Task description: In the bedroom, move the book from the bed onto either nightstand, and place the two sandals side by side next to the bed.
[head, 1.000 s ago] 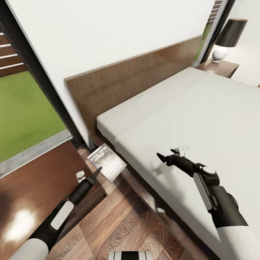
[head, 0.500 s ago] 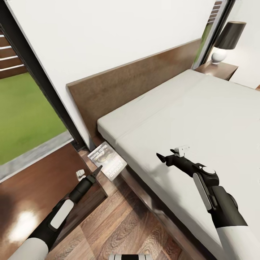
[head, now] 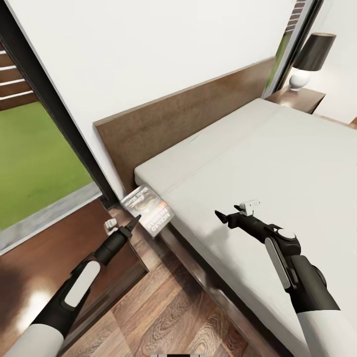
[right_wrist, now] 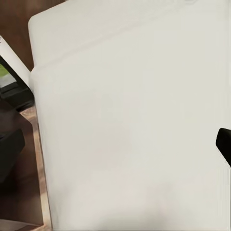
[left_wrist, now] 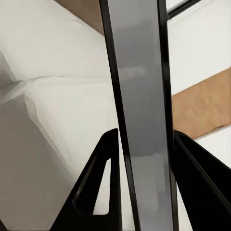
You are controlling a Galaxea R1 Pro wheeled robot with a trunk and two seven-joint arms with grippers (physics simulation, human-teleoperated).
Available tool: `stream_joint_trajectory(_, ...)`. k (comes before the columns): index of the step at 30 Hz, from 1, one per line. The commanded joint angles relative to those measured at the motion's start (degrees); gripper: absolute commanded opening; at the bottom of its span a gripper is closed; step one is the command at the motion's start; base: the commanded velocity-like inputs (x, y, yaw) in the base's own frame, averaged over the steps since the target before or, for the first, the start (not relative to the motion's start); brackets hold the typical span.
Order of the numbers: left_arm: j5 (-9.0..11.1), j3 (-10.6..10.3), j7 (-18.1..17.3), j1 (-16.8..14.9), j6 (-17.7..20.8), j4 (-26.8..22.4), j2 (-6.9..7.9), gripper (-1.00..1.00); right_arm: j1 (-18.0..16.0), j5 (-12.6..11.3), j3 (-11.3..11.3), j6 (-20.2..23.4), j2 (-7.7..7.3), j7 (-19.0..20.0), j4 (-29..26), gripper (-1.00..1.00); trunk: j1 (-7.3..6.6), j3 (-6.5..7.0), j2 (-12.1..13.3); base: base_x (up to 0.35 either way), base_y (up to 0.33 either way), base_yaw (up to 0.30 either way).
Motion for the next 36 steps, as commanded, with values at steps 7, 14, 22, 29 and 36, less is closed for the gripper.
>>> stream_joint_trajectory(7,-4.85,-0.4,9.25,0.27,1.8,-4.91,0.05,-1.0,0.04,-0.67,0.12,0.91,-0.02,-0.14,-0.14,1.0,-1.55,1.22,2.81,0.0,0.0,0.0)
stream_joint_trajectory(14,-8.19,0.03,11.53,6.95,7.93,-14.33,1.34,-1.0,0.29,-0.82,0.93,0.7,-0.02,-0.05,-0.32,1.0,-3.08,2.48,5.61,0.0,0.0,0.0)
stream_joint_trajectory(22,-7.73,0.72,17.71,11.78,8.66,-20.28,2.21,-1.0,0.4,-0.96,5.03,0.2,-0.02,-0.08,-0.25,1.0,-4.84,3.92,8.82,0.0,0.0,0.046)
stream_joint_trajectory(29,-7.74,0.84,17.98,12.15,8.66,-20.27,2.43,-1.0,0.47,-0.68,7.42,0.13,-0.02,-0.09,-0.15,1.0,-6.38,5.17,11.63,0.0,0.0,0.252)
stream_joint_trajectory(36,-7.6,0.92,17.93,12.22,8.62,-20.16,2.32,-1.0,0.48,-0.58,8.87,0.09,-0.02,-0.03,-0.15,1.0,-7.92,6.43,14.44,0.0,0.0,0.275)
